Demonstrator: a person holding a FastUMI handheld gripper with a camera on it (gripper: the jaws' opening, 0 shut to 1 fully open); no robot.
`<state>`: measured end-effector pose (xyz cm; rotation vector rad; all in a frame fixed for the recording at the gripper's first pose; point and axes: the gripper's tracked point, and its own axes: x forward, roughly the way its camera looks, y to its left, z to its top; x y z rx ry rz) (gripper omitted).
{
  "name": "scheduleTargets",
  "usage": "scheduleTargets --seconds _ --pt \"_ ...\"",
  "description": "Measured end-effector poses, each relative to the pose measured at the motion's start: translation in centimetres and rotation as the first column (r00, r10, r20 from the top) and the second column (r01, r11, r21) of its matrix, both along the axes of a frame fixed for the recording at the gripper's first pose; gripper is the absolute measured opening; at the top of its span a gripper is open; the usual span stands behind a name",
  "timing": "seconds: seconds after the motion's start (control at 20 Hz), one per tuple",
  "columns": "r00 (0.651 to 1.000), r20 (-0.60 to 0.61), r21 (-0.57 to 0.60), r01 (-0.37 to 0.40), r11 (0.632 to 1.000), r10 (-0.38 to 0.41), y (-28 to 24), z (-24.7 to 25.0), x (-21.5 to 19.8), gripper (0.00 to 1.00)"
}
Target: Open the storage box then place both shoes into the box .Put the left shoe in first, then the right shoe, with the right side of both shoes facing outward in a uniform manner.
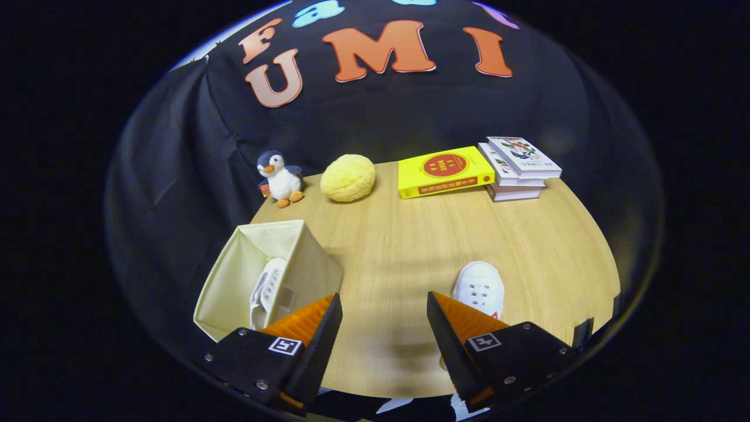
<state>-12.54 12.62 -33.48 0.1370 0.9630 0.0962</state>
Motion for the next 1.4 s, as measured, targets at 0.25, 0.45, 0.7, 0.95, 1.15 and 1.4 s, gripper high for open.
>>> scheduleTargets --seconds 0.25,0.45,0.7,0.95,1.15,1.4 --pt "0.998 -0.055 -0.114 0.036 0.993 -0.042 -7.1 -4.4 -2.9 0.87" --pt "0.992 -0.117 -0.159 0.033 0.987 -0.052 -10.4 -8.2 -5.1 0.86" --pt "0.985 -0.172 -0.204 -0.023 0.979 -0.013 -11.5 -11.3 -7.0 0.81" --pt "0.983 -0.183 -0.25 -0.069 0.966 0.023 -11.7 -12.8 -7.3 0.78" --pt "0.967 -0.246 -0.297 -0.142 0.944 0.068 -11.5 -13.7 -7.2 0.75" --pt "0.982 -0.185 -0.325 -0.086 0.942 0.025 -12.0 -13.6 -6.2 0.68"
